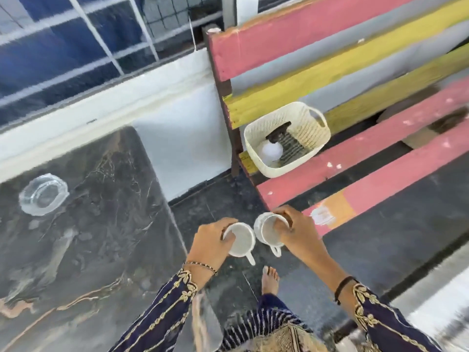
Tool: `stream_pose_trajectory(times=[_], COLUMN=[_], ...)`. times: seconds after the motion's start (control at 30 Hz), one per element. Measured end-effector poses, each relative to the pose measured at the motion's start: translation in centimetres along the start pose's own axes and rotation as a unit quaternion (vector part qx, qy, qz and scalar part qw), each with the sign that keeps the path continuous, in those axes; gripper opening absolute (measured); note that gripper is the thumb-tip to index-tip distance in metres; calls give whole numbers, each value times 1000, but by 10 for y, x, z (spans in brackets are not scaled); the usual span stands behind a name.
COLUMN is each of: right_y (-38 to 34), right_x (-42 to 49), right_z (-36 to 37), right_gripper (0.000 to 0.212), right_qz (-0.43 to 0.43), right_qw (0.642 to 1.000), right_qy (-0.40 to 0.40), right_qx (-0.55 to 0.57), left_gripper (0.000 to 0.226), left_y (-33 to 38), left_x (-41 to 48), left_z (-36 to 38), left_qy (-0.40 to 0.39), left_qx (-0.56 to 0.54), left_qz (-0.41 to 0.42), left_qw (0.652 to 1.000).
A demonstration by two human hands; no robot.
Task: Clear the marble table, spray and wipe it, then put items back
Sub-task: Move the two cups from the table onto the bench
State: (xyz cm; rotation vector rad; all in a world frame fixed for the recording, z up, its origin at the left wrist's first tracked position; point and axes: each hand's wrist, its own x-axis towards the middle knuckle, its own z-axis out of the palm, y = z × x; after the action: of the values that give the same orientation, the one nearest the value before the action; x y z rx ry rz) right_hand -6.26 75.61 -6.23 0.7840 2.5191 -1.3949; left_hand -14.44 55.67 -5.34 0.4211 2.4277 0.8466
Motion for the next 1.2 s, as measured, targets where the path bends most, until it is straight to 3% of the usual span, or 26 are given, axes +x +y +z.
stream_pose_trajectory(times=[0.3,0.5,1.0,1.2], right_y=[160,222,246,221], right_x=[76,111,122,111], right_z=[-43,-47,-47,-56], right_gripper=[22,28,29,40], right_qz=[133,189,209,188], right_qw=[987,973,974,967], right_qy=[46,80,57,34], right_qx=[-82,-101,-67,-169], left_gripper=[40,43,40,45], left_y=[36,30,21,32], left_x=[109,146,161,147], left_z=[159,229,261,244], left_qy=[-118,-154,-148,-156], left_qx=[53,69,75,168], left_qz=[-19,-40,-56,-63], left_qw=[991,985,984,971])
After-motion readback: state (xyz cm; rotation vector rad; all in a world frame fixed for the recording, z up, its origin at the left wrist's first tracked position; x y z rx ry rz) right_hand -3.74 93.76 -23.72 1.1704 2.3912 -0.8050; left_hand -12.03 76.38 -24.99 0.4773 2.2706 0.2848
